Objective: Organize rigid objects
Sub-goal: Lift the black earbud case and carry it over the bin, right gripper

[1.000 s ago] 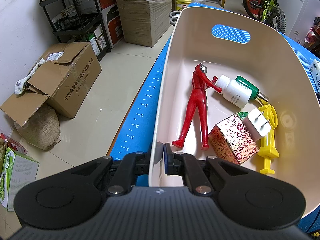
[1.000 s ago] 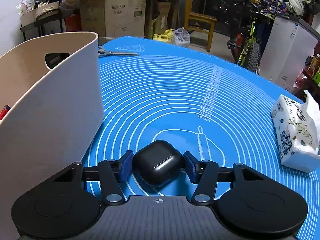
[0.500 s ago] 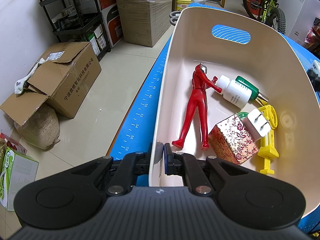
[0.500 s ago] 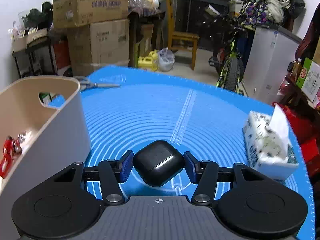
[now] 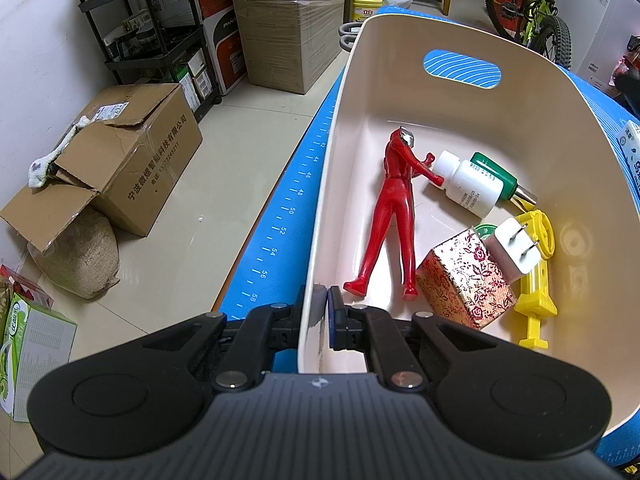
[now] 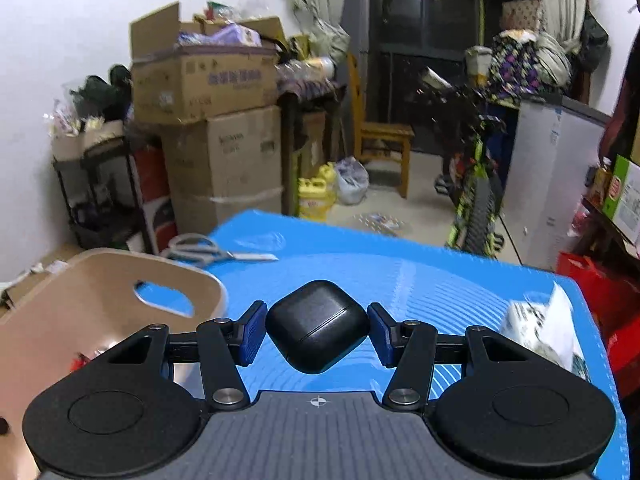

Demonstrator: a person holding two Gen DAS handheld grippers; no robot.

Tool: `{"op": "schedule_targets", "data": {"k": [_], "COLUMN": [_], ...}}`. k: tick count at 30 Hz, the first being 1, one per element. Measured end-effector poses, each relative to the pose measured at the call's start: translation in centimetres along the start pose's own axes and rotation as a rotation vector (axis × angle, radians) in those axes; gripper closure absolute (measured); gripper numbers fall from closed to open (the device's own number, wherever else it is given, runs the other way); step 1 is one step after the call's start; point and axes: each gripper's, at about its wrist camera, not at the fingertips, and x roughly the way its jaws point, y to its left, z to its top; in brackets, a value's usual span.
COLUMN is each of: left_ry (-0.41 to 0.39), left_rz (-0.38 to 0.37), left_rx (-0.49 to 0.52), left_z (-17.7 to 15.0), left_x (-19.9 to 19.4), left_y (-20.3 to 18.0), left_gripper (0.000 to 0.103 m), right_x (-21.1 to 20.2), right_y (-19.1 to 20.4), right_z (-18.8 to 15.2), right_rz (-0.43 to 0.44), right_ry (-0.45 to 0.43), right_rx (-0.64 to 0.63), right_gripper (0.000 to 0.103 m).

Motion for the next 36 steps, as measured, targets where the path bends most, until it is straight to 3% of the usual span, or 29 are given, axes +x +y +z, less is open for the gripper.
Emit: {"op": "schedule_targets", "data": {"k": [7, 14, 30, 36], "left_ry": [0.0, 0.0, -0.001, -0.002], "left_rz": [0.0, 0.0, 0.002, 0.002], "left_rx": [0.0, 0.0, 0.002, 0.0], "left_z": [0.0, 0.0, 0.0, 0.0], "left_x": [0.0, 0.0, -0.1, 0.0], "left_y": [0.0, 0.0, 0.2, 0.1], "left_gripper": [0.093, 0.093, 0.093, 0.093], "right_x": [-0.9, -0.6, 1.3, 2.5], "right_y": [3.7, 7.3, 15.0, 16.9], "right_z": [1.8, 2.1, 0.4, -0.6], "right_rz": [0.085, 0.137, 0.167, 0.172], "right_ry": [-0.037, -0.006, 0.191, 0.303], "right_rx": [-0.044, -0.087, -0.221, -0.268], "right_gripper": [0.044, 0.044, 0.044, 0.044]}}
